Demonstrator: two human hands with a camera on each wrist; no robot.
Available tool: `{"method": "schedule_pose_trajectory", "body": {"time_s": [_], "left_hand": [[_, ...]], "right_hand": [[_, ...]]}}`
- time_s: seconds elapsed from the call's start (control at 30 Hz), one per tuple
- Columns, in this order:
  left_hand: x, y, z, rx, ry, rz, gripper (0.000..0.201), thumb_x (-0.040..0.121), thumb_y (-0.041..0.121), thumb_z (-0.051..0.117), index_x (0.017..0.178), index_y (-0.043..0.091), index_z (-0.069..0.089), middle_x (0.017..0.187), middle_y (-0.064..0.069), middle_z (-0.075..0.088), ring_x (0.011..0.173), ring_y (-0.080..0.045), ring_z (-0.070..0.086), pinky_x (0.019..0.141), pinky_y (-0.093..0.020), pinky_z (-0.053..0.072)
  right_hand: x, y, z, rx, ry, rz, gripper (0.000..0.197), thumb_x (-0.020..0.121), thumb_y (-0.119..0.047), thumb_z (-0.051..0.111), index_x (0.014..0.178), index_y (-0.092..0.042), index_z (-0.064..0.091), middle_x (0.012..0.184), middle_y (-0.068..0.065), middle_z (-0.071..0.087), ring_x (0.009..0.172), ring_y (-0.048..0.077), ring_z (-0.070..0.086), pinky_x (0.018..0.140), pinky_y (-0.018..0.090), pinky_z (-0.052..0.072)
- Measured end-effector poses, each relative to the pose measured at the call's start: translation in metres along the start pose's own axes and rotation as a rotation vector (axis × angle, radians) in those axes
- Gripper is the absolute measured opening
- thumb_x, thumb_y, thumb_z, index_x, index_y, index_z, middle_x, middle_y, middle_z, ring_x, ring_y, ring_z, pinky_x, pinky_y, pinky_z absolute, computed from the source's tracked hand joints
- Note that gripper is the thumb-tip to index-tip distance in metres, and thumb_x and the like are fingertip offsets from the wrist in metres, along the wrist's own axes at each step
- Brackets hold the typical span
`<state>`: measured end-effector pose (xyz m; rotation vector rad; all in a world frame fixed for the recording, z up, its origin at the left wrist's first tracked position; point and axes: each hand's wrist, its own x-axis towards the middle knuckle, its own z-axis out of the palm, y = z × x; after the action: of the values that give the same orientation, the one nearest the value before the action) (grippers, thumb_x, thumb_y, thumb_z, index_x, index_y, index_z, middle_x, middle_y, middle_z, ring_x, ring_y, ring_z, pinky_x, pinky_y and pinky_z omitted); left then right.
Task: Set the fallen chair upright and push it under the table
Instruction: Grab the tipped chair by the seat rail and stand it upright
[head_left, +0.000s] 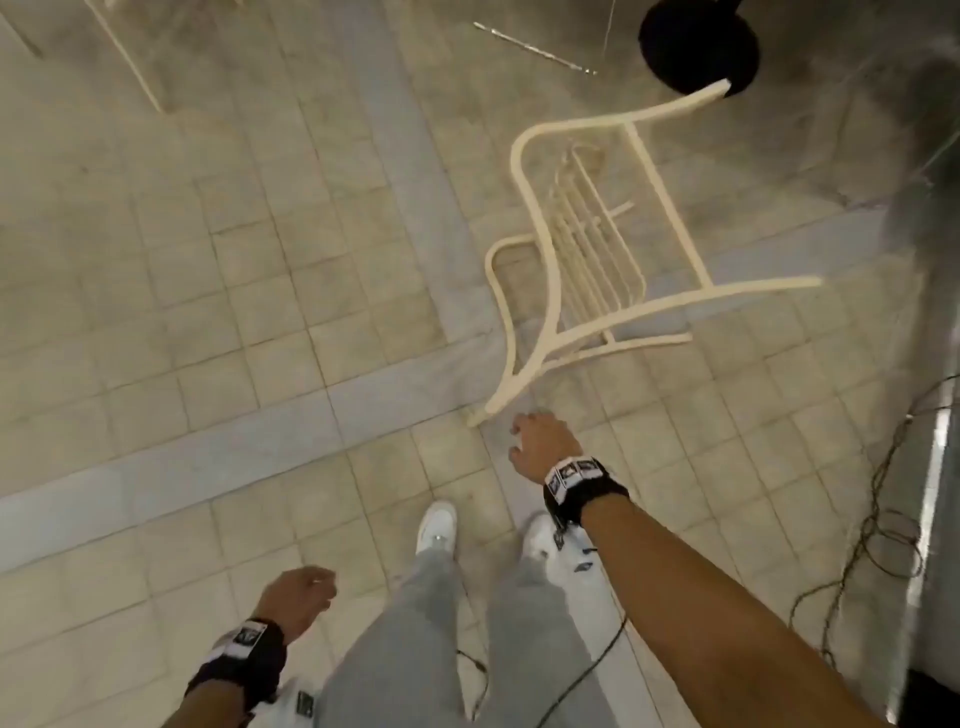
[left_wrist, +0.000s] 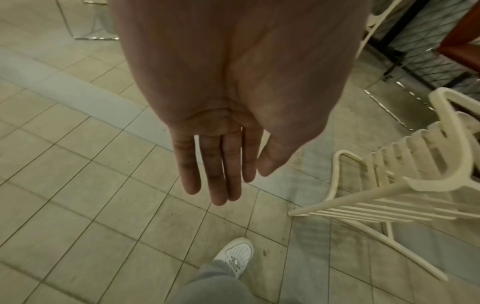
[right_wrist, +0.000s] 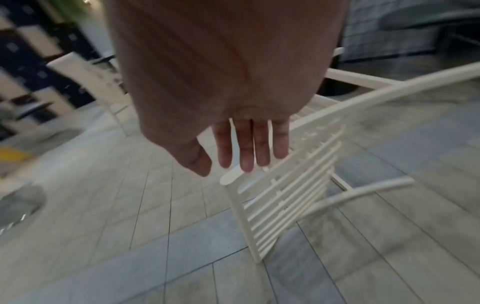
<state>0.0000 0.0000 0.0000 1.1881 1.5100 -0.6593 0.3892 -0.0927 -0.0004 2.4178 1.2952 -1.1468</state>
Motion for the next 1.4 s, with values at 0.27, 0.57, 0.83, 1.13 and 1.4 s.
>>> {"method": "schedule_pose_trajectory", "body": {"time_s": [0.27,0.57,0.83,1.13,1.4], "left_hand": [[0.057,-0.047,0.043,-0.073,0.029,-0.126,0.014,0.100,0.008,0.062,0.106,0.010,0.075,0.102,-0.014,0.079,0.091,-0.029,0.074,0.071,-0.033,0.046],[0.081,0.014,0.071,0.179,0.011,-0.031,0.021,0.095,0.030,0.065,0.112,0.030,0.077,0.117,-0.005,0.079,0.117,-0.028,0.070,0.106,-0.040,0.052],[0.063,0.152,0.063,0.192,0.072,0.263,0.059,0.096,0.044,0.068,0.148,0.020,0.054,0.142,-0.006,0.066,0.131,-0.026,0.061,0.111,-0.036,0.044],[0.045,0.224,0.031,0.392,0.140,0.542,0.069,0.089,0.049,0.071,0.152,0.029,0.051,0.148,-0.002,0.063,0.134,-0.030,0.061,0.108,-0.038,0.047],[0.011,0.240,-0.003,0.720,0.204,0.721,0.044,0.093,0.019,0.069,0.134,0.032,0.071,0.108,-0.017,0.081,0.098,-0.041,0.074,0.090,-0.045,0.058]], "right_hand": [[0.140,-0.012,0.023,-0.663,0.012,-0.237,0.062,0.089,-0.052,0.060,0.137,-0.013,0.054,0.144,0.013,0.046,0.134,0.033,0.043,0.112,0.048,0.036],[0.154,0.029,0.017,-0.563,0.046,-0.361,0.054,0.083,-0.063,0.062,0.102,-0.014,0.071,0.096,0.007,0.072,0.093,0.028,0.065,0.086,0.037,0.038],[0.047,0.030,-0.085,-0.132,0.317,-0.453,0.048,0.070,-0.067,0.072,0.075,-0.019,0.074,0.063,-0.007,0.050,0.067,0.015,0.043,0.081,0.032,0.028],[-0.075,0.022,-0.189,0.283,0.523,-0.537,0.049,0.070,-0.063,0.082,0.061,-0.019,0.064,0.054,-0.002,0.055,0.054,0.014,0.047,0.067,0.024,0.032],[-0.131,0.059,-0.171,0.538,0.552,-0.428,0.043,0.067,-0.051,0.090,0.066,-0.016,0.065,0.065,-0.010,0.059,0.069,0.007,0.053,0.072,0.024,0.037]]}}
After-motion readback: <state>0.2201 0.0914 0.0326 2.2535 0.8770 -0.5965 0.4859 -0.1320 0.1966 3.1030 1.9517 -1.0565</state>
